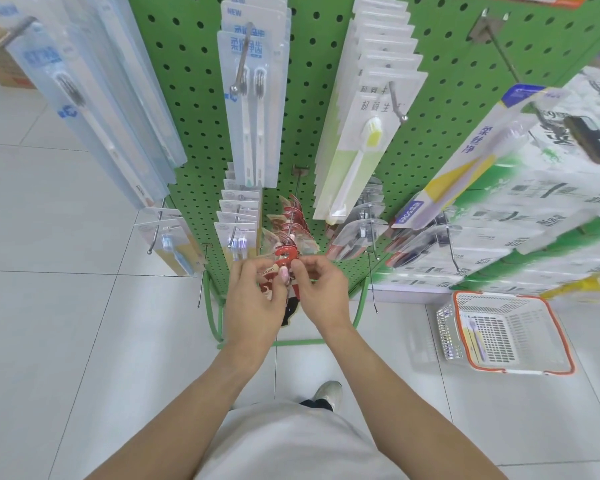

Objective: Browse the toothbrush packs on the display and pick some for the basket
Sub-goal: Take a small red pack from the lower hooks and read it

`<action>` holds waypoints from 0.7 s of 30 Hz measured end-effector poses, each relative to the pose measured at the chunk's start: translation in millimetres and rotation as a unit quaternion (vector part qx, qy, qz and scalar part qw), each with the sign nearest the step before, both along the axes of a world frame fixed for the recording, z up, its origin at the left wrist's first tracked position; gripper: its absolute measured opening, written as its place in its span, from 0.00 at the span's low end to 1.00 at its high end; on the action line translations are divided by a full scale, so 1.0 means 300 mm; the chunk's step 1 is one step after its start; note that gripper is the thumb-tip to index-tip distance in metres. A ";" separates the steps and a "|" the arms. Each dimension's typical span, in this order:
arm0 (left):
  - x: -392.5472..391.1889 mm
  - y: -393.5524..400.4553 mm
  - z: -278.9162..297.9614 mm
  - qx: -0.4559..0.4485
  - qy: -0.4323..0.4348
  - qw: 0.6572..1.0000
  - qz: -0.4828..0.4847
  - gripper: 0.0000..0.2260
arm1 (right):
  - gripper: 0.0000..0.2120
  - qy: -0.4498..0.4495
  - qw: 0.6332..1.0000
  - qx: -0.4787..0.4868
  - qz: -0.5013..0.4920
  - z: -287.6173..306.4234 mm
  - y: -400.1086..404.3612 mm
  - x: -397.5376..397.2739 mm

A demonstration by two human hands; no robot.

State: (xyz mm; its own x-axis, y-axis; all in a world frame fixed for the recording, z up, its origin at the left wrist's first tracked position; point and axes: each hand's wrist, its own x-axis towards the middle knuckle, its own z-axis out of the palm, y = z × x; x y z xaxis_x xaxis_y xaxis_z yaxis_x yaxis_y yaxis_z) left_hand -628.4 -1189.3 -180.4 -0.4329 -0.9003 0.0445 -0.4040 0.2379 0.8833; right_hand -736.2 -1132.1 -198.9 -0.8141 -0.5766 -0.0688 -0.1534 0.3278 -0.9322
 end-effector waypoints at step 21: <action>-0.075 -0.048 -0.050 0.068 -0.014 0.994 -0.085 0.26 | 0.10 0.021 0.999 0.036 -0.024 0.006 -0.060 -0.054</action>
